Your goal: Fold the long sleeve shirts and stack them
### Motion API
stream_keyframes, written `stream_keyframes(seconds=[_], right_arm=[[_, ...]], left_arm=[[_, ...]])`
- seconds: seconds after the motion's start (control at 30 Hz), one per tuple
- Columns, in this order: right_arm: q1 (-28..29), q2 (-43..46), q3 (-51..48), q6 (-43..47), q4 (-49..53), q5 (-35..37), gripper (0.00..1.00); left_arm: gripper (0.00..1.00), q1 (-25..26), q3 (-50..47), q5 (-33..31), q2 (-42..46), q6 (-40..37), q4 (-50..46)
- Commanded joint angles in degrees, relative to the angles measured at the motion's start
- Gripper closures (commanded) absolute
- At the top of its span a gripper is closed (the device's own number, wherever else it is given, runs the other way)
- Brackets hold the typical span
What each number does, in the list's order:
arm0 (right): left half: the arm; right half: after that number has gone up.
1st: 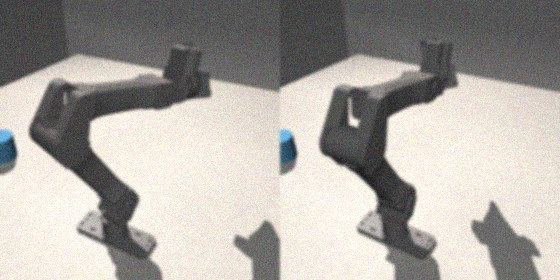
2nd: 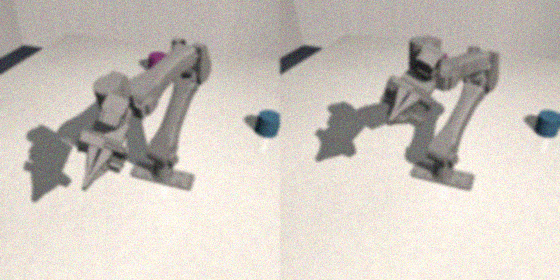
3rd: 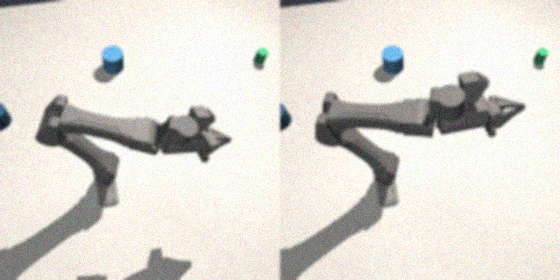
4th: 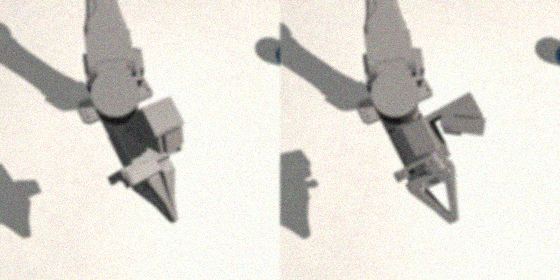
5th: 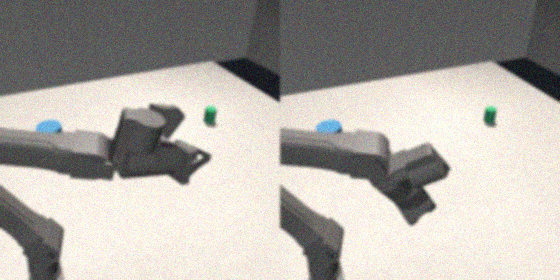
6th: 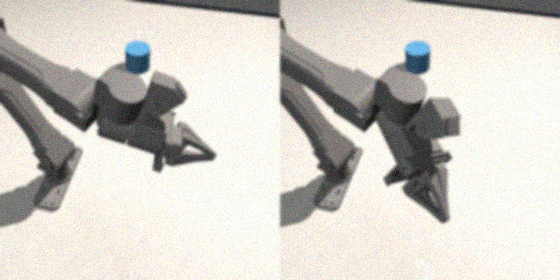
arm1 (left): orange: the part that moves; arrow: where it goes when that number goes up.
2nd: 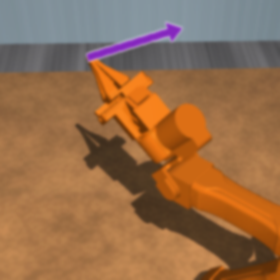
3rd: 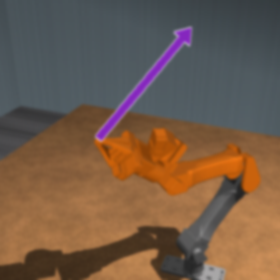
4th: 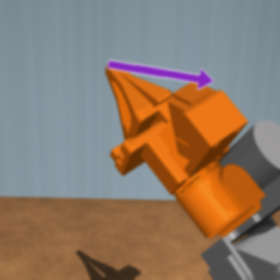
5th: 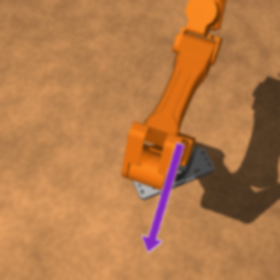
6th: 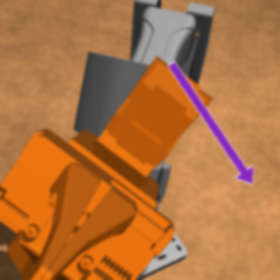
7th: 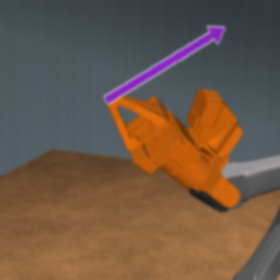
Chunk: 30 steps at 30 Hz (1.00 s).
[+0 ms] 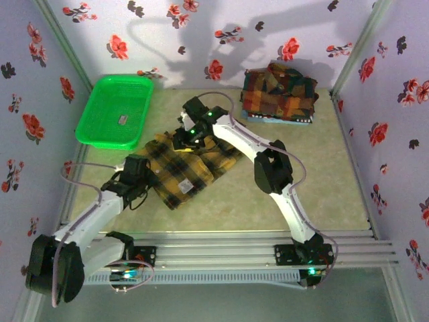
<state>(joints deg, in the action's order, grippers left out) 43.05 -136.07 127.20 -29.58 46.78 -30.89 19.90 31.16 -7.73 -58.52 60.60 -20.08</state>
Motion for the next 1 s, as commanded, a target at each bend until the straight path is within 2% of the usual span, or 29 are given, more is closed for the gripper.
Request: stream_keyframes(seconds=[0.0,0.27,0.4,0.5,0.6,0.7,0.8,0.97], right_arm=[[0.02,-2.8,3.32,-2.03,-1.01,0.89,0.69],[1.17,-10.41,4.65,-5.95,-2.11,0.12,0.84],[3.49,-11.62,2.9,-7.99,-3.82,-0.46,0.85],[5.09,-10.44,-1.79,-13.37,-10.84,-3.26,0.85],[6.09,-9.42,-3.87,-17.88,-16.21,-7.16,0.83],[4.37,-5.9,-6.44,-21.0,-19.74,-9.81,0.81],[0.06,0.85,-12.72,-23.0,-22.82,-10.54,0.72],[-9.17,10.79,-19.74,-17.63,-16.25,-8.27,0.57]], left_arm=[[0.95,-0.47,3.62,-1.95,1.54,-5.58,-8.97],[0.95,-0.45,15.13,-1.79,0.42,-13.15,-19.12],[0.95,-0.56,23.16,-1.57,-2.35,-17.03,-23.5],[0.96,-0.52,29.26,0.2,-5.11,-19.65,-25.12],[0.96,-0.52,33.93,3.04,-8.61,-21.2,-25.19],[0.96,-0.22,37.58,5.92,-11.9,-23.1,-25.14],[0.96,0.27,40.74,9.06,-15.85,-25.54,-25.84],[0.97,3.28,44.81,9.36,-21.99,-29.06,-28.91]])
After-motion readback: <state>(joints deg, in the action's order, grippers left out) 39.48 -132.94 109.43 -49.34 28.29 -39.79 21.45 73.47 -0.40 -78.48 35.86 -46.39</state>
